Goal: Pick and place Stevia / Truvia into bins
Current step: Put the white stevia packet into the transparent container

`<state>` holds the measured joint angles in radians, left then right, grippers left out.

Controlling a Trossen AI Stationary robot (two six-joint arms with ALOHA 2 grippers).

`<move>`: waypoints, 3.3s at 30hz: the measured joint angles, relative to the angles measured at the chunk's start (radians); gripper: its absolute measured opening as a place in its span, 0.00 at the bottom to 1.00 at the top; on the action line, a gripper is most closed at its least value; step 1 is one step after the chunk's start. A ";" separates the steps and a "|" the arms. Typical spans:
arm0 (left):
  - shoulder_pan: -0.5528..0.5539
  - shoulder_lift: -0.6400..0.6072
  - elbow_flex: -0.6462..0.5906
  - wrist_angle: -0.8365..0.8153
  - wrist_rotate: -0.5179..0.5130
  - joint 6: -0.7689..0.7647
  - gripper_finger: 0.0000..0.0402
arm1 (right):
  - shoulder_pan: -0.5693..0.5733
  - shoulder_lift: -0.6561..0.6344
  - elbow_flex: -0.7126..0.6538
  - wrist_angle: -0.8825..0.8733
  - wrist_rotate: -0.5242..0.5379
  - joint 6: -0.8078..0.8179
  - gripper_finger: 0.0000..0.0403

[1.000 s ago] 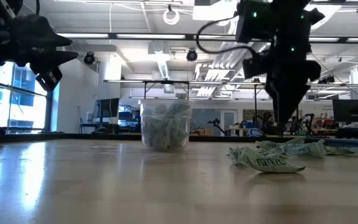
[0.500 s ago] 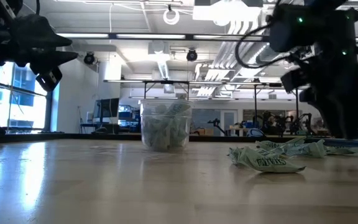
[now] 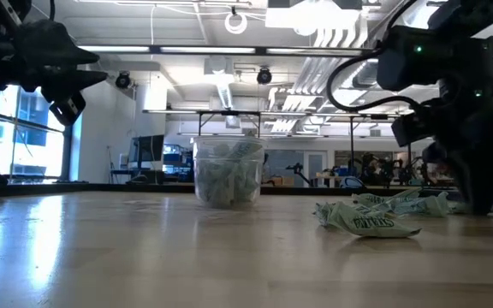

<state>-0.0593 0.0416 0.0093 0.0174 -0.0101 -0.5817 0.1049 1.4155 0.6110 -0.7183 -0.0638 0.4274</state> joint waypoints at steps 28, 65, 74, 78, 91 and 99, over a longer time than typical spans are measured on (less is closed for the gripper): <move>0.000 0.000 0.000 -0.002 0.000 0.000 0.39 | -0.197 0.531 0.962 0.024 -0.127 -0.184 0.02; 0.000 0.000 0.000 -0.002 0.000 0.000 0.39 | -0.104 0.123 0.242 -0.121 0.008 0.722 0.61; 0.000 0.000 0.000 -0.002 0.000 0.000 0.39 | -0.105 0.132 0.110 -0.027 0.038 0.839 0.55; 0.000 0.000 0.000 -0.002 0.000 0.000 0.39 | -0.108 0.129 0.088 0.019 0.031 0.833 0.33; 0.000 0.000 0.000 -0.002 0.000 0.000 0.39 | -0.177 0.135 0.536 -0.193 0.173 0.529 0.01; 0.000 0.000 0.000 -0.002 0.000 0.000 0.39 | -0.255 0.328 0.817 -0.012 -0.009 0.262 0.01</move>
<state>-0.0593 0.0414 0.0093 0.0154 -0.0101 -0.5816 -0.1501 1.7433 1.4284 -0.7302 -0.0723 0.6899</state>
